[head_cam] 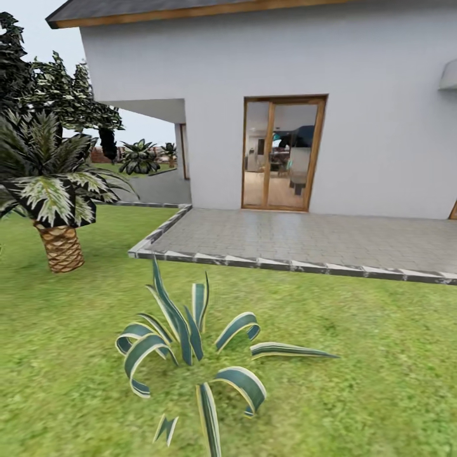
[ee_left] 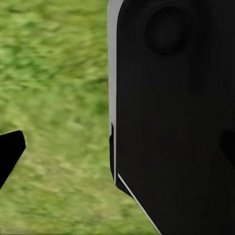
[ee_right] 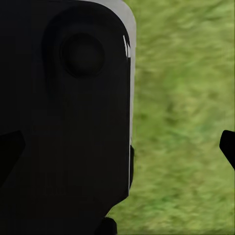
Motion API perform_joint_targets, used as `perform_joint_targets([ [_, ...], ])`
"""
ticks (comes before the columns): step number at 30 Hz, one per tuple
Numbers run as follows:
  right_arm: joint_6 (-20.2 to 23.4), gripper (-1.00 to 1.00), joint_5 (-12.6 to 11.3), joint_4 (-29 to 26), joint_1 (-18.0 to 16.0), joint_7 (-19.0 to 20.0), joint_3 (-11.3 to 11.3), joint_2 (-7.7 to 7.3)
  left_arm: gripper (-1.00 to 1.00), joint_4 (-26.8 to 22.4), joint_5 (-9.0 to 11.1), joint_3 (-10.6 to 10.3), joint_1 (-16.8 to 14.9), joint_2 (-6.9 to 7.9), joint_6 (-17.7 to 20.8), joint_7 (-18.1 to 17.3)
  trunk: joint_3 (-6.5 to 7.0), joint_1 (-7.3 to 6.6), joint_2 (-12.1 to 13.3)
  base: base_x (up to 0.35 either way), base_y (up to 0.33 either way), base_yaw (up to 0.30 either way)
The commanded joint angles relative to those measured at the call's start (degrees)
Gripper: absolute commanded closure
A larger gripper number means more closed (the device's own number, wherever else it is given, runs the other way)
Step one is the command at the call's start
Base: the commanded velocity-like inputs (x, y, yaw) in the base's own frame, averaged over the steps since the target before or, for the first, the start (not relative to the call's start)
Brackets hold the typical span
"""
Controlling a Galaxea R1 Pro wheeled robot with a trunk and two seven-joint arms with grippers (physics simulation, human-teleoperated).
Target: Take the three Easter eggs out of the wicker basket on the lawn in the garden, then place them on the lawn next to a single tree (choose any tree) so that all three eggs are next to the same tree and none are left in the basket.
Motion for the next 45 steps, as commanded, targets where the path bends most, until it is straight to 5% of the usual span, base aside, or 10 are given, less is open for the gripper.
perform_joint_targets([
  [1, -0.04, -1.00, -0.01, 0.13, -0.08, -0.04, 0.03, 0.00, -1.00, -0.06, -0.01, 0.01, 0.02, 0.00, 0.01, 0.02, -0.04, 0.00, -0.03, 0.000, 0.327, 0.000],
  [28, -0.13, -1.00, -0.01, 0.13, -0.08, -0.04, 0.03, 0.00, -1.00, -0.06, -0.01, -0.07, 0.02, -0.01, 0.01, 0.02, -0.04, 0.00, -0.03, 0.000, 0.074, -0.141],
  [45, -0.13, -1.00, -0.01, 0.13, -0.08, -0.04, 0.03, 0.00, -1.00, -0.03, -0.01, -0.07, 0.02, 0.00, 0.01, 0.02, -0.04, 0.00, -0.03, 0.000, 0.309, -0.002],
])
